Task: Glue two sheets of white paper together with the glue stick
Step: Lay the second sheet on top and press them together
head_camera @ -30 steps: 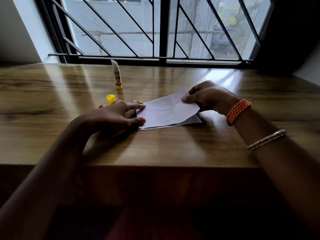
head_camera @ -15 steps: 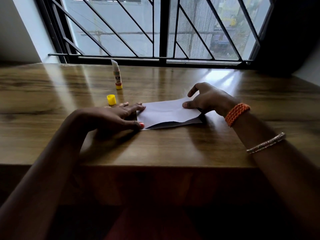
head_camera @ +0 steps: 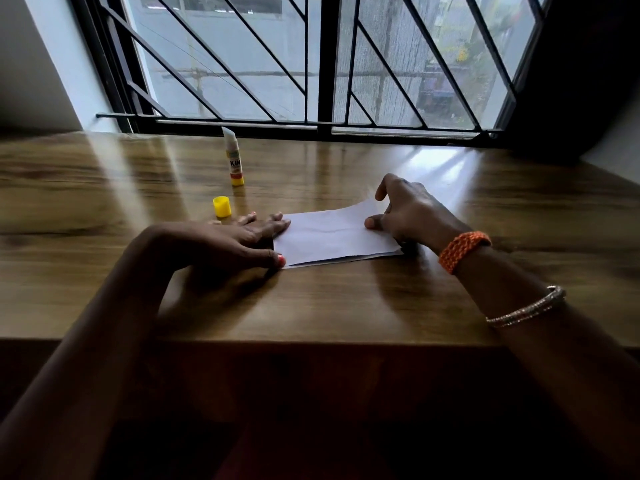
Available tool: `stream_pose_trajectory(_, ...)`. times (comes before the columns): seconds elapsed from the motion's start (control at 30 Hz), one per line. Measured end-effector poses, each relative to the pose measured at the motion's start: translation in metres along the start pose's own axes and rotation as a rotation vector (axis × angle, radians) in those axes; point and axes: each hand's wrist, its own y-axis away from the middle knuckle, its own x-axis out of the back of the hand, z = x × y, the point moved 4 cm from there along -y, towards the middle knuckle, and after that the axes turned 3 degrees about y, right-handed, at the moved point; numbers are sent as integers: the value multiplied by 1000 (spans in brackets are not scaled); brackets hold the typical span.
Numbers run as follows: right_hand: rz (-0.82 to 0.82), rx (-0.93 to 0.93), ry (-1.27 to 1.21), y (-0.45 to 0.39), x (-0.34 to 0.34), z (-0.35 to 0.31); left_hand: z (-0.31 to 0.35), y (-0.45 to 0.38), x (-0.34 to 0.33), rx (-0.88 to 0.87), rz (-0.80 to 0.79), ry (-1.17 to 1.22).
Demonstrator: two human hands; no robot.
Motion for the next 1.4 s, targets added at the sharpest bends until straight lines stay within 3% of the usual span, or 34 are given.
stream_pose_trajectory(0.23,158,2,167,8,7,-7,0,-1,-2,20,0,-30)
stream_pose_trajectory(0.33,34,102,65,13,-3,-29,1,-3,-3,38,11,-55)
stream_pose_trajectory(0.5,-253,218,116,21,-34,-68,2,-2,-3,46,10,-51)
stream_pose_trajectory(1.0,-371,-29,195,9,7,16,3,2,-2,31,15,-16)
stream_pose_trajectory(1.23,-416,-89,35,16,11,28,-2,0,-8,44,70,-20)
stream_pose_trajectory(1.3,-298,-50,44,20,12,24,-6,-2,-8,83,87,-40)
stream_pose_trajectory(1.4,-192,276,106,33,8,-7,-9,-1,-9,123,81,-38)
